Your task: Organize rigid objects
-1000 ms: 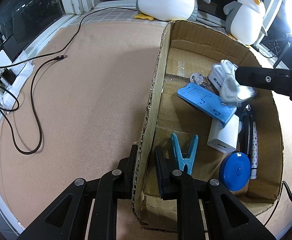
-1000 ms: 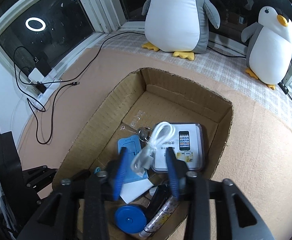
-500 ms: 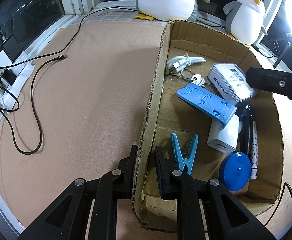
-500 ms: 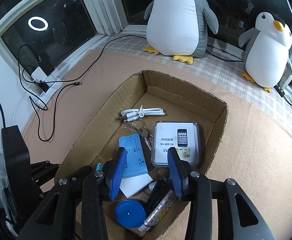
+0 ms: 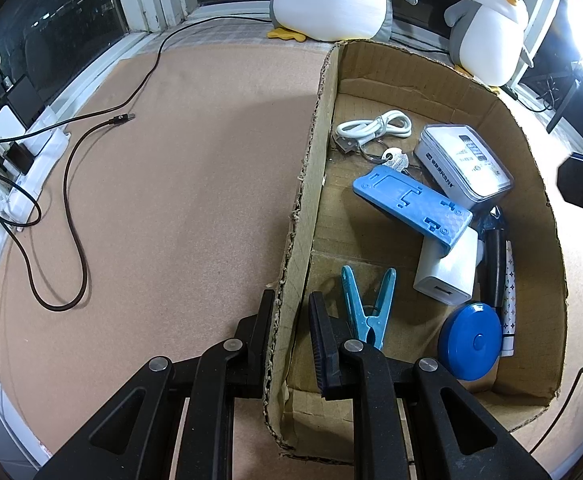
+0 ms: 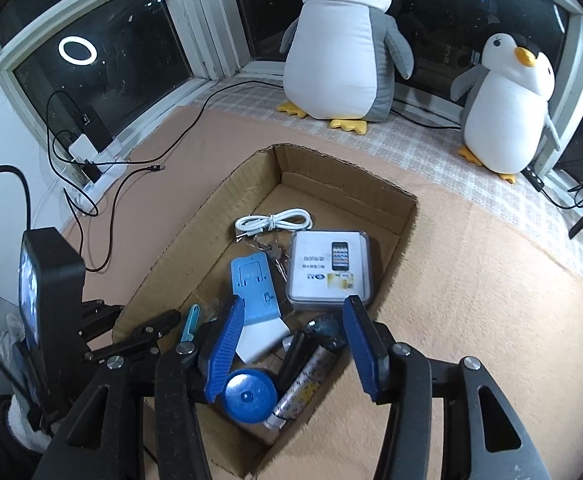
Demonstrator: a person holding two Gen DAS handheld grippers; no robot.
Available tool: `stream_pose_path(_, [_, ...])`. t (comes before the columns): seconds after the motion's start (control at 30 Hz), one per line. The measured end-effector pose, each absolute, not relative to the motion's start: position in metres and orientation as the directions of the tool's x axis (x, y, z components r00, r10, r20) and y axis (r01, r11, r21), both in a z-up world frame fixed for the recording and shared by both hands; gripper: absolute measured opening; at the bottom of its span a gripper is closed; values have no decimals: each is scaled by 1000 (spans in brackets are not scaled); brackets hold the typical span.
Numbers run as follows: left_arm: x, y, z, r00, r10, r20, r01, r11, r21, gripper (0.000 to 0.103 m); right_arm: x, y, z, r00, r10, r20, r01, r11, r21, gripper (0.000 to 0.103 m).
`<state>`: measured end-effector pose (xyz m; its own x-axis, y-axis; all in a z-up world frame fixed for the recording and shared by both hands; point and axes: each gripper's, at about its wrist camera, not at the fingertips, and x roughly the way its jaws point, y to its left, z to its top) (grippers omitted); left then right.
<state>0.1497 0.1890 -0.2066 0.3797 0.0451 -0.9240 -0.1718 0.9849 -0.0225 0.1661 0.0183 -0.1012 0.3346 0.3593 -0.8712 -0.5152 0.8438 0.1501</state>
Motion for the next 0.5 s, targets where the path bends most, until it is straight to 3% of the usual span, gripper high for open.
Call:
stream_pose_path(0.1, [149, 188, -206, 380, 51, -924, -170, 985, -15, 17, 160, 8, -96, 352, 357, -865, -505, 851, 146, 54])
stream_pose_path(0.5, [142, 181, -195, 406, 89, -910, -159, 987, 25, 17, 132, -36, -76, 420, 344, -840, -447, 884, 138, 57])
